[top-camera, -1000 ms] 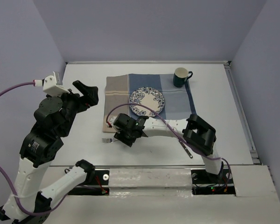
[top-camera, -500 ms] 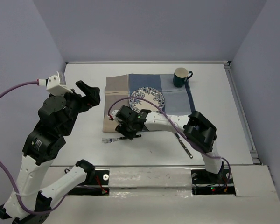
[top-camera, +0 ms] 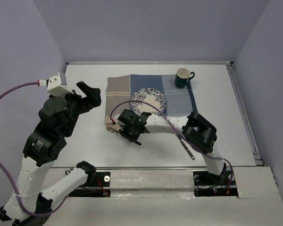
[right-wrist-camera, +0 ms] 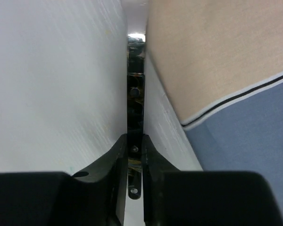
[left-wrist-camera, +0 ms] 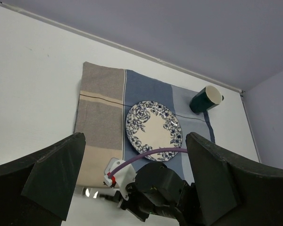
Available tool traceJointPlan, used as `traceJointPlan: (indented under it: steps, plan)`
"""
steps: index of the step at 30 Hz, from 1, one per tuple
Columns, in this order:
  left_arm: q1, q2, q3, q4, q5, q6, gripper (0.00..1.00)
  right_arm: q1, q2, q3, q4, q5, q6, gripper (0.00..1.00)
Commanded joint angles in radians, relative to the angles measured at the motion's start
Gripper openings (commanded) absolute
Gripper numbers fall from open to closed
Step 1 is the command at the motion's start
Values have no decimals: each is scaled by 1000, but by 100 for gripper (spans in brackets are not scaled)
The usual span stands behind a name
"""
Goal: Set the dinner table for one person
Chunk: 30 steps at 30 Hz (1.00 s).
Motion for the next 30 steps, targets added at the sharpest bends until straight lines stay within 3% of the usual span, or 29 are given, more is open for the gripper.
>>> traceJointPlan:
  steps: [1, 2, 5, 11, 15, 21, 30]
  plan:
    - [0, -1, 17, 11, -37, 25, 99, 33, -23, -19, 15, -67, 37, 6]
    - [0, -1, 21, 7, -40, 28, 99, 44, -32, -19, 18, -67, 47, 0]
    - [2, 8, 70, -15, -44, 45, 99, 44, -98, -5, 50, -96, 165, 0]
    - [0, 61, 176, -56, -33, 71, 99, 35, -117, 243, 60, 60, 346, 0]
    - [0, 66, 173, -79, -33, 80, 99, -16, -23, 482, -6, 285, 512, 0]
    - [0, 61, 149, -99, 27, 77, 99, -134, 133, 645, -57, 491, 716, 0]
    - [2, 29, 77, -95, 70, 61, 99, -162, 278, 702, -78, 491, 863, 0]
